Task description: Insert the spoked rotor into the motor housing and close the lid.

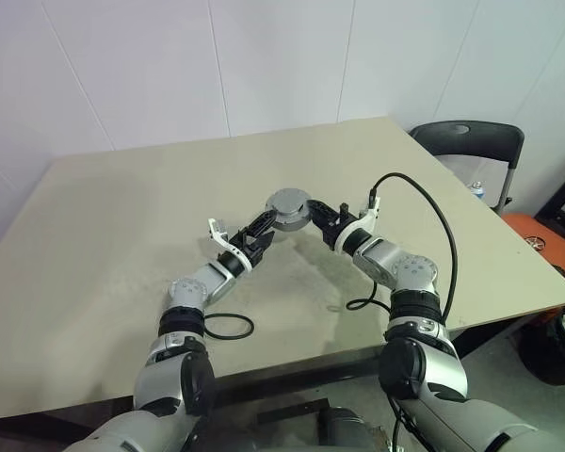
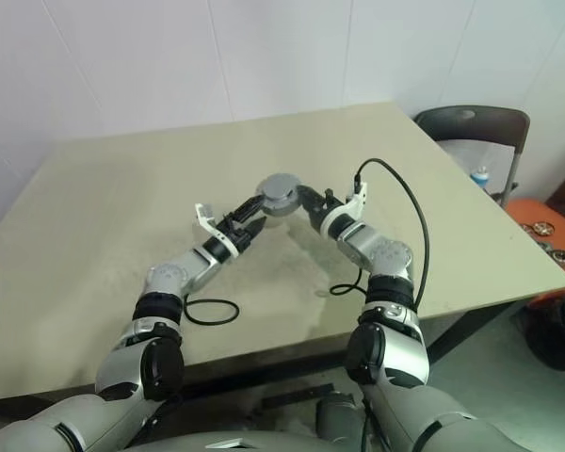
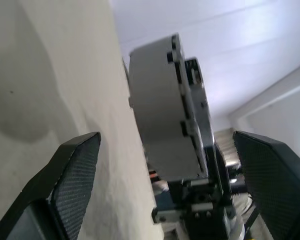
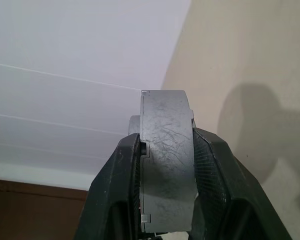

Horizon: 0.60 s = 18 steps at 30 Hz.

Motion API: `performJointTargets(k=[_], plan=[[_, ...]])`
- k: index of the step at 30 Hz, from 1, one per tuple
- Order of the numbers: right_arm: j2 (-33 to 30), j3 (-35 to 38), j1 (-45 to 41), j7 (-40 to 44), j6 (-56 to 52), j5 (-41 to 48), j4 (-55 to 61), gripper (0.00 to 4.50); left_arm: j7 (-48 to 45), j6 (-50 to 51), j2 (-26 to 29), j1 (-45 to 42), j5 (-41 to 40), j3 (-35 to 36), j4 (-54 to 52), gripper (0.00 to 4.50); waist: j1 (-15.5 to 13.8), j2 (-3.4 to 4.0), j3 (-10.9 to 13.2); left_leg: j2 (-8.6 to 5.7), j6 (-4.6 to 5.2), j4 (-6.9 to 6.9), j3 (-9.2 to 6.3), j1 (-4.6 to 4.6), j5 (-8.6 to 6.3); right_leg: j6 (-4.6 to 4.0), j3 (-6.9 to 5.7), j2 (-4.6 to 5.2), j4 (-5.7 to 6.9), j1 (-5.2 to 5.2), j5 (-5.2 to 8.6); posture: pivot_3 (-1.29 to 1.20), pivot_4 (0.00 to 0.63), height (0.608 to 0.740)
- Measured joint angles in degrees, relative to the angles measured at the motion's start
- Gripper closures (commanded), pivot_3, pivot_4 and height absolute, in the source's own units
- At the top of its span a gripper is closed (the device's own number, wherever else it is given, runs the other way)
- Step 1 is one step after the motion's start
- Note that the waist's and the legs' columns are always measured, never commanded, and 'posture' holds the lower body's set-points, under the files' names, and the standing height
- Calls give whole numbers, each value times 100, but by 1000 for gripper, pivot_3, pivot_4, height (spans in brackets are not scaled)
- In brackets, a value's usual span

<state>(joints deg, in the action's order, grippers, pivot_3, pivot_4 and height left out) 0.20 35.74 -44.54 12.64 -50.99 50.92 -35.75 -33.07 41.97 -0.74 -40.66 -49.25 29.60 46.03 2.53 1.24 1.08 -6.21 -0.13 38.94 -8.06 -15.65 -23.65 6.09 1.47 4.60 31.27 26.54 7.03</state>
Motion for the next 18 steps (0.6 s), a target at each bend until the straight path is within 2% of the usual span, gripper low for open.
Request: performJointTargets(k=[13, 16, 18], plan=[[32, -120, 128, -1, -113, 2, 0, 3303, -409, -498, -93, -470, 22, 118, 1059, 0, 0, 0, 0, 0, 0, 7, 0, -1, 0, -3, 1, 1, 3, 0, -2, 0, 0, 740], [34, -135, 128, -1, -114, 2, 0, 3303, -472, -555, -89, -506, 32, 161, 1170, 550, 0, -1, 0, 0, 0, 8, 0, -1, 0, -3, 1, 1, 4, -1, -3, 0, 0, 740], [38, -146, 127, 8, -115, 10, 1, 3303, -499, -636, -75, -522, 65, 162, 1236, 1216, 0, 0, -1, 0, 0, 8, 0, 0, 0, -3, 1, 1, 4, -1, -3, 0, 0, 740]])
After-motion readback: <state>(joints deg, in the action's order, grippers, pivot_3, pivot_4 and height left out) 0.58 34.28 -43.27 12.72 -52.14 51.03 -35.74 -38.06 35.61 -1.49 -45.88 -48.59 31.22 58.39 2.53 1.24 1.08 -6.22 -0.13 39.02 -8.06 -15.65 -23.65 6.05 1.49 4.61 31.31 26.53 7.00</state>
